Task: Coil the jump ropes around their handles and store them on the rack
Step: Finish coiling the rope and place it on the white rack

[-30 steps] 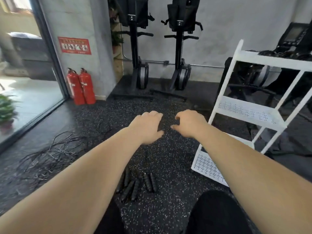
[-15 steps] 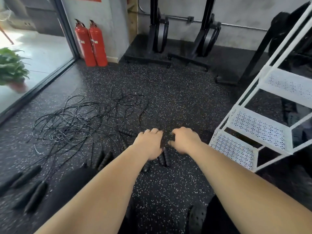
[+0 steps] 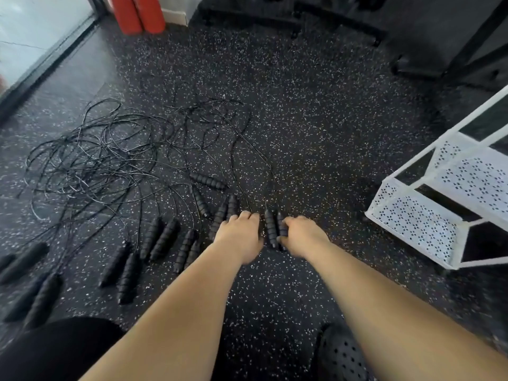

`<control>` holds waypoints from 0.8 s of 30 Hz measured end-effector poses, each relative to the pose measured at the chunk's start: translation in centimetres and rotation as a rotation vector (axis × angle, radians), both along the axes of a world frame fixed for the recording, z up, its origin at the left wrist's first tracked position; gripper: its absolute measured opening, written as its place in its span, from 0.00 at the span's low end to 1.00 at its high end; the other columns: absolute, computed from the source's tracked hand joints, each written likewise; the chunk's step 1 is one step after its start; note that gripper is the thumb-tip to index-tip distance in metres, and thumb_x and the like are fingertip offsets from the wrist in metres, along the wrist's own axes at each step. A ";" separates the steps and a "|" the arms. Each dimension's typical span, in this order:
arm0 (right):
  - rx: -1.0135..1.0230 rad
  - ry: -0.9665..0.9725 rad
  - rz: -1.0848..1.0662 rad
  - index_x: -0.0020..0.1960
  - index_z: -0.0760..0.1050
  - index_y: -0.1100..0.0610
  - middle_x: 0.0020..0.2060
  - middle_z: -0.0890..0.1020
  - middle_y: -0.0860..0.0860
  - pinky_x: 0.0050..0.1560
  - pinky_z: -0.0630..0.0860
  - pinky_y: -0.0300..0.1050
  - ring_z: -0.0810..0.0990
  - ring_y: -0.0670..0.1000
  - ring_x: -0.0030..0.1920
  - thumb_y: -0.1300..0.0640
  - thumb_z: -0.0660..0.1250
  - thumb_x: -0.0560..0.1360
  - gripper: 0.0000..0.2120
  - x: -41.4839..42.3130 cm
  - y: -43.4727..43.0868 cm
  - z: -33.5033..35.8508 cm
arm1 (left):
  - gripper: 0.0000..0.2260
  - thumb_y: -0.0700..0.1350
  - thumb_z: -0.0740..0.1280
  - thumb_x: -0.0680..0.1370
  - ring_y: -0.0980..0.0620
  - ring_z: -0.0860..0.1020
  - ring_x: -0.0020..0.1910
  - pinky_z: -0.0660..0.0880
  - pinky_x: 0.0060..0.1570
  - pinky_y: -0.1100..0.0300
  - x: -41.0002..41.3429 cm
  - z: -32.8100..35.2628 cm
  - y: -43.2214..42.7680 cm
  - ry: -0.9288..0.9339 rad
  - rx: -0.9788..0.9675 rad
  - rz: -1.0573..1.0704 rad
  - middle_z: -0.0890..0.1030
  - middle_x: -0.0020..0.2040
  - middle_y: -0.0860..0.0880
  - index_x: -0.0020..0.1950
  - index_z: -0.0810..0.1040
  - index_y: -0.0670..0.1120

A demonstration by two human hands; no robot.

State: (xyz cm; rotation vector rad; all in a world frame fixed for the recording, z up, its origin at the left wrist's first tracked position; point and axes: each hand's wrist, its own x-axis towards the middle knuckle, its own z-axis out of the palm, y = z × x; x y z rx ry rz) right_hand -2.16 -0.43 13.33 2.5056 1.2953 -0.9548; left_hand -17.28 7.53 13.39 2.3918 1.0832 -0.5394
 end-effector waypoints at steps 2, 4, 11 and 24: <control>-0.013 0.032 -0.023 0.72 0.75 0.46 0.65 0.76 0.55 0.64 0.79 0.56 0.78 0.61 0.65 0.44 0.68 0.81 0.21 0.6 0.7 -2.5 | 0.29 0.55 0.66 0.84 0.40 0.69 0.76 0.69 0.73 0.42 0.7 -1.8 0.6 0.022 -0.012 -0.019 0.69 0.77 0.46 0.82 0.63 0.47; -0.014 0.061 -0.056 0.73 0.74 0.44 0.64 0.76 0.54 0.64 0.80 0.56 0.78 0.60 0.64 0.45 0.69 0.80 0.21 1.1 1.3 -5.0 | 0.28 0.55 0.66 0.84 0.39 0.69 0.75 0.69 0.73 0.42 1.4 -3.6 1.2 0.044 -0.028 -0.035 0.69 0.77 0.46 0.81 0.63 0.47; -0.012 0.065 -0.156 0.72 0.71 0.48 0.69 0.69 0.57 0.63 0.80 0.56 0.75 0.62 0.66 0.47 0.70 0.81 0.22 1.5 4.0 -12.8 | 0.28 0.54 0.65 0.84 0.40 0.69 0.76 0.70 0.73 0.43 3.0 -9.8 1.9 0.028 -0.122 0.048 0.66 0.79 0.46 0.82 0.62 0.48; -0.069 -0.020 -0.193 0.80 0.57 0.48 0.66 0.68 0.58 0.54 0.80 0.57 0.78 0.64 0.61 0.45 0.75 0.77 0.39 1.9 4.7 -19.6 | 0.27 0.53 0.62 0.86 0.42 0.64 0.80 0.68 0.76 0.44 5.0 -14.2 1.0 -0.055 -0.246 0.236 0.60 0.84 0.45 0.84 0.61 0.49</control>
